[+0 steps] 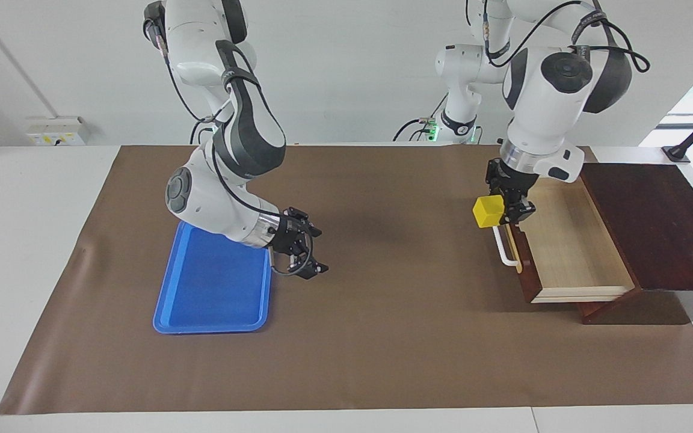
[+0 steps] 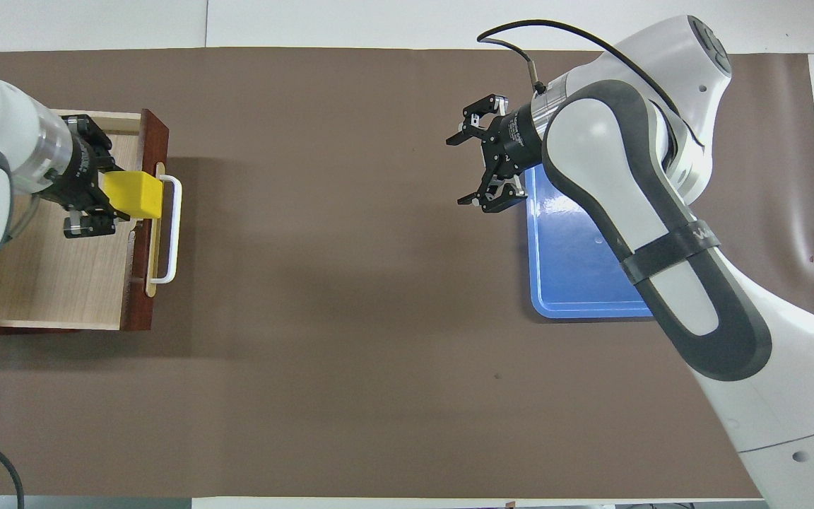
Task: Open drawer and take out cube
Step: 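Carry the cube out of the drawer toward the right gripper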
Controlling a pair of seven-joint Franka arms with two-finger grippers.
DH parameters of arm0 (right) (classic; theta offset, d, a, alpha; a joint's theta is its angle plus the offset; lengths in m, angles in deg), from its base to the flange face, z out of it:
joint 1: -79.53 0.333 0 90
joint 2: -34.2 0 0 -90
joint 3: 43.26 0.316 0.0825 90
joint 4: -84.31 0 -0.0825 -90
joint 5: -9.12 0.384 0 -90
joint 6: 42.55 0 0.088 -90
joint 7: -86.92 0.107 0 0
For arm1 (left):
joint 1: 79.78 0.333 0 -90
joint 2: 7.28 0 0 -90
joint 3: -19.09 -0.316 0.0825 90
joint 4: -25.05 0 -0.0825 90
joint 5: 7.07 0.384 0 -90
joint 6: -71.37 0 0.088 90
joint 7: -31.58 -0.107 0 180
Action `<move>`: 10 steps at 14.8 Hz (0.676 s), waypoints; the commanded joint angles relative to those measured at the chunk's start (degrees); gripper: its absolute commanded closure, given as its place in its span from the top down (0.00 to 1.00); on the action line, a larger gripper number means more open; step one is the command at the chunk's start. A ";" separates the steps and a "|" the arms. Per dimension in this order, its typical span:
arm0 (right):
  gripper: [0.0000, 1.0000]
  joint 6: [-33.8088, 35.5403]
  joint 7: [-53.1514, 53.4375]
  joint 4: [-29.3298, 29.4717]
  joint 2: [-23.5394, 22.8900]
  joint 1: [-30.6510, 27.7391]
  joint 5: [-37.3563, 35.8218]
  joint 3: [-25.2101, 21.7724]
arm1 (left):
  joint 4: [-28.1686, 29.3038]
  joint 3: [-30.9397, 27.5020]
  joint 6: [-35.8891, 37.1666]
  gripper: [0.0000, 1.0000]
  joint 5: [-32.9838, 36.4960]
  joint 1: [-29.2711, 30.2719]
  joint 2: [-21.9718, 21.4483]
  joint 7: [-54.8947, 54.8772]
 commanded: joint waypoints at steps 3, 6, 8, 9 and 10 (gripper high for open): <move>0.96 -0.64 -2.03 -0.82 0.46 -0.11 1.69 0.03 | 1.02 -0.85 -2.69 0.00 -3.98 -4.43 0.69 7.15; 0.96 -0.64 -2.03 -0.82 0.37 -0.02 1.69 0.03 | 2.78 -0.94 -7.70 0.00 -4.51 -7.05 1.56 12.42; 0.96 -0.81 -1.94 -0.82 0.46 0.33 1.69 0.03 | 2.70 -1.03 -7.89 0.00 -4.51 -8.21 2.09 12.87; 0.96 -0.99 -1.68 -0.82 0.46 0.51 1.78 0.03 | 2.44 -1.03 -8.06 0.00 -4.43 -9.08 2.79 14.35; 0.96 -1.08 -1.42 -0.65 0.46 1.12 1.78 0.03 | 2.26 -1.11 -8.15 0.00 -4.08 -9.44 3.41 15.50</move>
